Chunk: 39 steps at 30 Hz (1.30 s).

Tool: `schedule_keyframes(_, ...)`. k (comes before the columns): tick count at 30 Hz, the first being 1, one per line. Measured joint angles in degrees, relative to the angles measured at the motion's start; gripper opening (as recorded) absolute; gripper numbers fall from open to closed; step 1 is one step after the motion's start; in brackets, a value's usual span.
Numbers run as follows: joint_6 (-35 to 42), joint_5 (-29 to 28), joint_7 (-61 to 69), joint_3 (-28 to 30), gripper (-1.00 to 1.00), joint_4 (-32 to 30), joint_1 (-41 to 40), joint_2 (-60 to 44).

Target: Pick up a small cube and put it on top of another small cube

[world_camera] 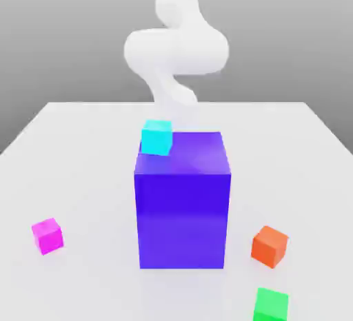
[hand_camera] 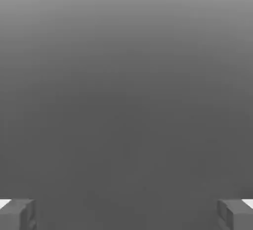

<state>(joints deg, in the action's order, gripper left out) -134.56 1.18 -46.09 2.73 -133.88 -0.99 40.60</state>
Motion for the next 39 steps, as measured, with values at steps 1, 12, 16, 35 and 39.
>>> schedule_keyframes(1, -1.2, 0.5, -0.1, 1.2, 0.0, -0.9, -0.4, -2.3)
schedule_keyframes(12, -13.4, 6.2, -0.9, 12.2, 0.0, -10.1, -5.8, -25.4)
schedule_keyframes(16, -17.8, 8.1, -1.3, 15.4, 0.0, -13.4, -8.3, -33.7)
schedule_keyframes(35, -35.5, 20.3, 4.8, 8.2, -1.0, -16.7, -24.6, -61.0)
schedule_keyframes(39, -34.7, 19.1, 3.8, 9.1, -1.0, -17.0, -23.9, -60.0)
